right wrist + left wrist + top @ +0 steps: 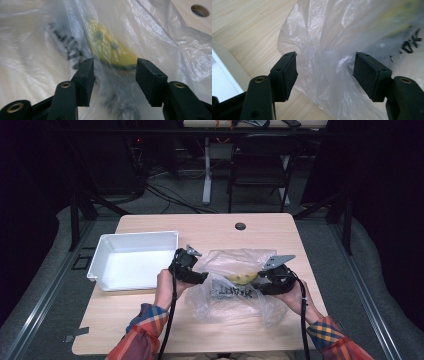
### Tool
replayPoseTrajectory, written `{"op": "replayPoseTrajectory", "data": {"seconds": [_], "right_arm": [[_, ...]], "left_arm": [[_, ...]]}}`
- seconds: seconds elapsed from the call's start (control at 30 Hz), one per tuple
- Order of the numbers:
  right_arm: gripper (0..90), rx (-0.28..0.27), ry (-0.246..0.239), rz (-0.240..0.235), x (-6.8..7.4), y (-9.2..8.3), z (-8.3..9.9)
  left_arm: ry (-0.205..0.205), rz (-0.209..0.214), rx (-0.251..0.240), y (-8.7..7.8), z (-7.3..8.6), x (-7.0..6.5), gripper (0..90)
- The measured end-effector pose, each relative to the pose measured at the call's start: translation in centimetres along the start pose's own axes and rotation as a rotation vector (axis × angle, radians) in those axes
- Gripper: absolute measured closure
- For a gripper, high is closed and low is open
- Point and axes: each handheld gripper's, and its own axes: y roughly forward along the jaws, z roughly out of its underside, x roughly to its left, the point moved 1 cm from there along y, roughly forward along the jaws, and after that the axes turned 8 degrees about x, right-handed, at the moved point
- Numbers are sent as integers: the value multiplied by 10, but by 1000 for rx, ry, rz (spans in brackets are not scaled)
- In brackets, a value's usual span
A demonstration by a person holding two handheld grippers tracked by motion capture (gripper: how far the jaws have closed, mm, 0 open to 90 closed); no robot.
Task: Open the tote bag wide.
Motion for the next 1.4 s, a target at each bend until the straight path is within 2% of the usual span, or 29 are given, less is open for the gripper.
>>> {"op": "replayPoseTrajectory", "data": {"seconds": [0.03,0.13,0.27,0.4,0.47,0.67,0.7,0.77,0.8,0.93,1.03,1.07,1.13,1.2,1.23,1.33,1.37,1.4], "right_arm": [[503,22,7,24,-3,5,0],[585,29,31,40,-9,16,-2],[589,38,90,77,-18,25,-4],[563,32,152,60,-26,31,-3],[544,30,171,62,-29,32,-3],[506,34,275,-57,-39,35,0],[507,30,291,-75,-39,36,1],[516,32,293,-95,-38,36,1],[528,33,292,-100,-38,36,1],[564,34,287,-118,-36,36,1],[623,27,283,-123,-35,36,1],[645,22,280,-128,-34,36,0],[732,19,265,-127,-33,35,-1],[821,14,236,-104,-32,33,-2],[852,2,225,-95,-31,34,-2],[885,2,215,-65,-32,34,-3],[887,6,211,-41,-33,34,-3],[889,2,210,-27,-35,35,-3]], "left_arm": [[8,1,0,-2,1,-2,347],[37,6,-10,-7,5,-10,344],[95,35,-27,-15,7,-25,356],[147,64,-40,-15,8,-39,369],[175,49,6,-5,10,-45,380],[202,16,96,28,19,-49,414],[194,15,94,32,21,-49,414],[197,3,97,38,24,-47,427],[191,13,104,40,25,-47,433],[194,0,75,45,29,-46,491],[223,-14,69,53,33,-50,606],[230,-34,73,55,34,-51,636],[235,-51,74,56,36,-51,753],[219,-20,64,56,37,-47,865],[216,-5,59,56,38,-45,888],[230,31,74,55,40,-45,900],[233,44,87,54,40,-45,900],[249,58,97,54,41,-45,900]]}}
